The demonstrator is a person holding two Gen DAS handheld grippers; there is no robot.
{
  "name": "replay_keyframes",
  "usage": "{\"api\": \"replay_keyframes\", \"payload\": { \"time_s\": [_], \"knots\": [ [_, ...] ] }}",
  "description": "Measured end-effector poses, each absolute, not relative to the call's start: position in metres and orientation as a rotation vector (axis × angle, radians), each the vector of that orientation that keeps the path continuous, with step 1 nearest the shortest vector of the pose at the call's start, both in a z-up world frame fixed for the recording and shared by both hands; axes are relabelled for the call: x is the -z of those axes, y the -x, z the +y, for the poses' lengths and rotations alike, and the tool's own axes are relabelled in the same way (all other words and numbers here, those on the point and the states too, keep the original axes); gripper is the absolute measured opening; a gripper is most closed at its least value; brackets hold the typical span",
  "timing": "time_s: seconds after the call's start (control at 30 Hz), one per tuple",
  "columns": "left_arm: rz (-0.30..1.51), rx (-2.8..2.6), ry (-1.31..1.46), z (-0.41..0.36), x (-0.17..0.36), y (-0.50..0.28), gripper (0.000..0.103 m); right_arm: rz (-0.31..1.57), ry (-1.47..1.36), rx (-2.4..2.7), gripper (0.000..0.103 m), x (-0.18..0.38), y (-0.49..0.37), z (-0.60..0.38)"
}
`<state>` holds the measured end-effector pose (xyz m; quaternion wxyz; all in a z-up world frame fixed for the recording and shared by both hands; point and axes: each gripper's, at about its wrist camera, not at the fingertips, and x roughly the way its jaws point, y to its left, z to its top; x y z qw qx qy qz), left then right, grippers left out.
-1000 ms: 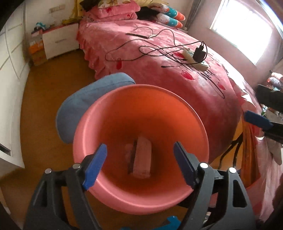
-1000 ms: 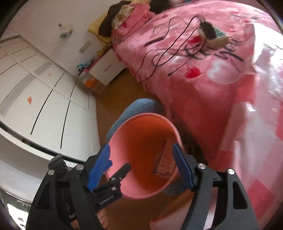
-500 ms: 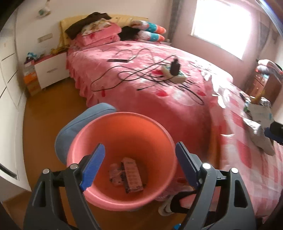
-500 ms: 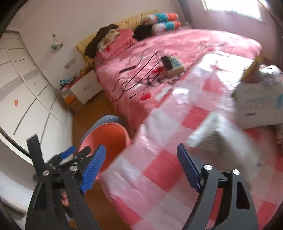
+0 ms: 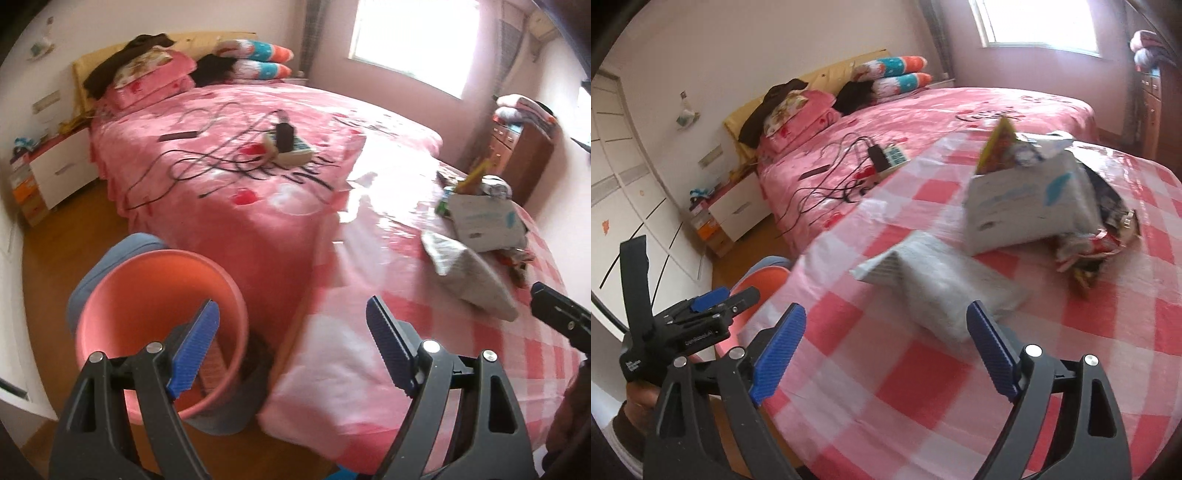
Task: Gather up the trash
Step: 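Move both tools back to the trash pile on the bed, then grasp the yellow snack wrapper with the left tool while the right grasps another milk carton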
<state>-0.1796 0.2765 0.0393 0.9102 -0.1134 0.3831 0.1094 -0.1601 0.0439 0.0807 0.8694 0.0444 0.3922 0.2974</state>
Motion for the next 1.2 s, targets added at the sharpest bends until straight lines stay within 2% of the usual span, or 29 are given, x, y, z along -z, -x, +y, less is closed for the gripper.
{"api": "replay_keyframes", "payload": {
  "time_s": [0.27, 0.57, 1.0, 1.2],
  "knots": [
    [0.779, -0.113, 0.191, 0.232, -0.056, 0.150, 0.082, 0.812, -0.125, -0.553, 0.088, -0.078, 0.148, -0.005],
    [0.778, 0.055, 0.151, 0.179, -0.080, 0.083, 0.082, 0.801, -0.188, -0.449, 0.088, -0.081, 0.106, -0.070],
    [0.872, 0.192, 0.298, 0.137, -0.051, -0.008, 0.082, 0.831, -0.307, -0.419, 0.088, -0.079, 0.005, -0.130],
    [0.843, 0.228, 0.273, 0.132, -0.059, -0.029, 0.081, 0.875, -0.313, -0.462, 0.088, -0.066, -0.038, -0.126]
  ]
}}
